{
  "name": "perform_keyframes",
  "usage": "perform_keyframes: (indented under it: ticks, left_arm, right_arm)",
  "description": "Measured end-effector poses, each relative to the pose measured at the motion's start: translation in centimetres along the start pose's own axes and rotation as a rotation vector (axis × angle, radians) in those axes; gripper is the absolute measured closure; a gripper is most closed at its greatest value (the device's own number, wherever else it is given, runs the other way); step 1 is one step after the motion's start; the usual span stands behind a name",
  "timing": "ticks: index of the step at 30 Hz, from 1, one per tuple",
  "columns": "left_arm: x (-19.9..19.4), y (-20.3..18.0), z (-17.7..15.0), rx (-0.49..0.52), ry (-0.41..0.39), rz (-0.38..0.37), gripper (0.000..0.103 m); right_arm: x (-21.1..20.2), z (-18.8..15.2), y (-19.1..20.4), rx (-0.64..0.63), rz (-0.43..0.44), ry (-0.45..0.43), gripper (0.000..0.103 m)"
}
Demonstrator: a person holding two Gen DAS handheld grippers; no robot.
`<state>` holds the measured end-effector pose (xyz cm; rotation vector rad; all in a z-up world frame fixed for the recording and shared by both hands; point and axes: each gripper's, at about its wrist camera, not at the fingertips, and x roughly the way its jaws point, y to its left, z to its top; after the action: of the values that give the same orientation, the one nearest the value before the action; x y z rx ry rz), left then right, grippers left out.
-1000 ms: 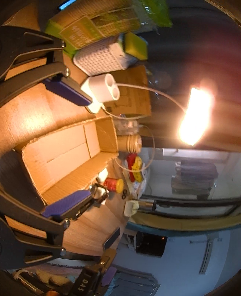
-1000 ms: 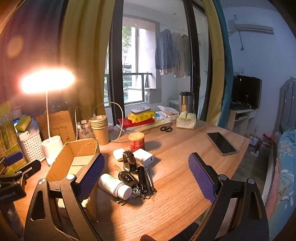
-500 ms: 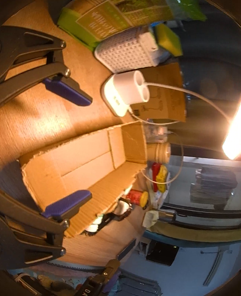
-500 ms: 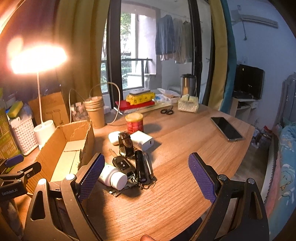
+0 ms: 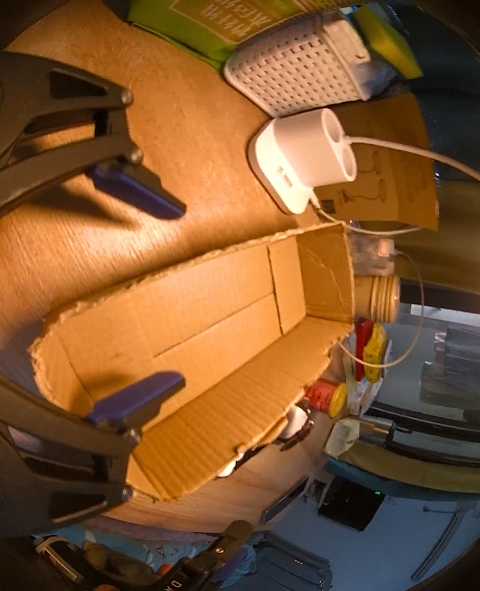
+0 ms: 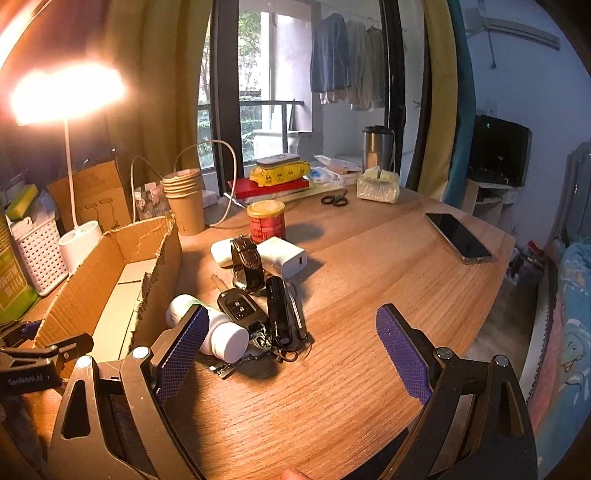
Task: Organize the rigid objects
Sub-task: 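Move the left tool to the cardboard box edge while the right tool approaches the pill bottle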
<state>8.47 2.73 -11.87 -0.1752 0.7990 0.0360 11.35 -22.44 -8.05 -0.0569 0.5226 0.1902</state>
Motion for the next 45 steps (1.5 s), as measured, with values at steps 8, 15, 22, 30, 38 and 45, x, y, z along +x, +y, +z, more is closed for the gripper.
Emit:
perform_keyframes:
  ticks: [8,15,22,30,38,45]
  left_arm:
    - [-0.4,0.0,0.0,0.0,0.012,-0.046,0.048]
    - [-0.5,1.4,0.4,-0.016,0.031,-0.058,0.064]
    - [-0.2,2.9,1.2,0.009,0.072,-0.06,0.069]
    - [1.1,3.3,1.3,-0.021,0.098,-0.088,0.067]
    - [1.3,3.7,1.0,-0.035,0.107,-0.089,0.069]
    - [1.1,3.9,1.2,-0.026,0.111,-0.073,0.076]
  right_arm:
    - [0.9,-0.5,0.0,-0.001,-0.001,0.022,0.009]
    - [1.9,-1.0,0.9,-0.029,0.026,0.049,0.009]
    - [2.8,-1.4,2.3,-0.097,0.076,0.057,0.009]
    - [4.5,-0.3,4.5,-0.232,0.104,0.033,0.009]
    - [6.6,-0.3,5.5,-0.263,0.148,0.095,0.009]
    - [7.6,-0.2,6.8,-0.301,0.163,0.122,0.009]
